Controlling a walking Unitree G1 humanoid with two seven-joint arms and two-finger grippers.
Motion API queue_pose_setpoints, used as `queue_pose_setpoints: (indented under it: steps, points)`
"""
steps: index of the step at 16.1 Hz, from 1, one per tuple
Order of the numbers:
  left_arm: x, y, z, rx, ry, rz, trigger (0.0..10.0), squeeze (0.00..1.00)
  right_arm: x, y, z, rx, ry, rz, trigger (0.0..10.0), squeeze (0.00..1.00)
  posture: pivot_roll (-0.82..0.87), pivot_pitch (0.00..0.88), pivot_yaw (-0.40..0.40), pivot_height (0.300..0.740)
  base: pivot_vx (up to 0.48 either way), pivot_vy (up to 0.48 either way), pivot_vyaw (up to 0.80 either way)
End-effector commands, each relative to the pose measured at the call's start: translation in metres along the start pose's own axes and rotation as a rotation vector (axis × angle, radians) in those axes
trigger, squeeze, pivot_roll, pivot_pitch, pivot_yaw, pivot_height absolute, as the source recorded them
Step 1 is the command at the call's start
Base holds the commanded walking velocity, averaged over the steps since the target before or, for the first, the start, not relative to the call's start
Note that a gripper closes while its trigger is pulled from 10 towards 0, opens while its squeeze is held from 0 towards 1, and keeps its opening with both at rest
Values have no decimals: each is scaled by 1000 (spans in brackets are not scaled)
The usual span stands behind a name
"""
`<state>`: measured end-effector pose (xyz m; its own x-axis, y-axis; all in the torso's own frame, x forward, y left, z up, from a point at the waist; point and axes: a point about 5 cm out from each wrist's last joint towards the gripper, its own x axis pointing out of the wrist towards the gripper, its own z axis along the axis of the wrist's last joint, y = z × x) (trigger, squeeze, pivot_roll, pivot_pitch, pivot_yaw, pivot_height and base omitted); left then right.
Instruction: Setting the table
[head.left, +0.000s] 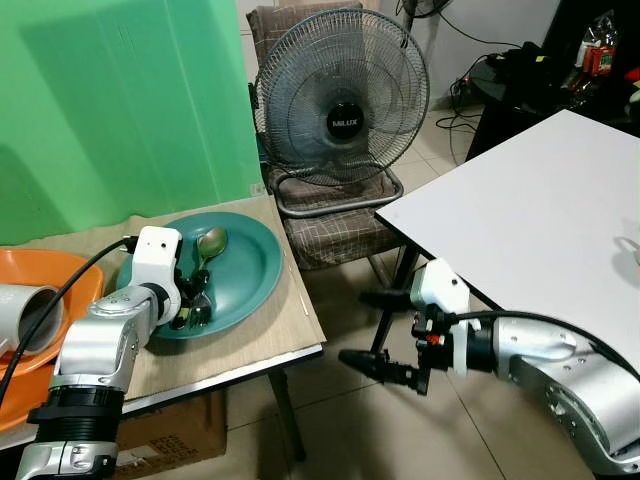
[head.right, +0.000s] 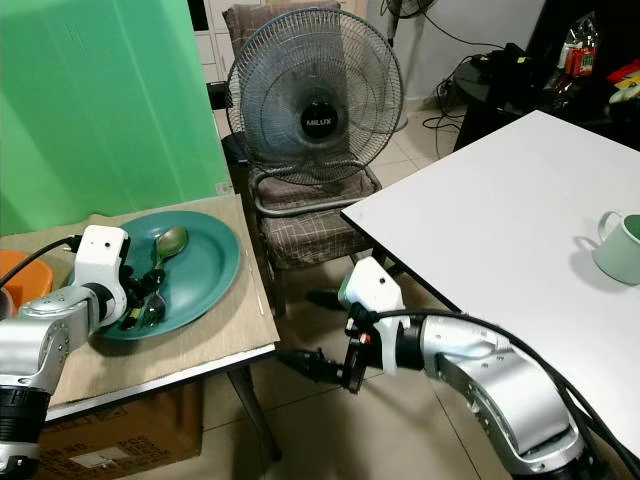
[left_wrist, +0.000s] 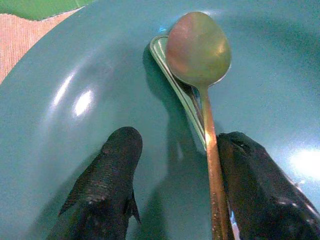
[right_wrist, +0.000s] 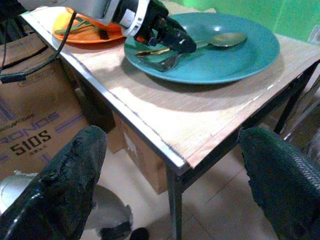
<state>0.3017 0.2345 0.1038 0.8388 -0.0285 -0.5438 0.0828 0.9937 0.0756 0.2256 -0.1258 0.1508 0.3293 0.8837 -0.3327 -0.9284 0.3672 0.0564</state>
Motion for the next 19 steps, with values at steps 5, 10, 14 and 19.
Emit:
queue_pose_setpoints:
  steps: [5,10,14,19]
  points:
    - [5,2,-4,54,14,-3,0,0,-2,4,3,-22,11,33,10000,0,-120,0,45,740,0,0,0]
    - [7,3,-6,76,9,0,0,0,-2,6,1,-29,21,44,10000,0,-118,0,45,740,0,0,0]
    - [7,2,-6,81,-17,-5,0,0,-3,6,-1,-26,32,54,10000,0,-120,0,45,740,0,0,0]
    - [6,0,-3,82,-54,-19,0,0,-3,8,-3,-20,37,62,10000,0,-120,0,48,740,0,0,0]
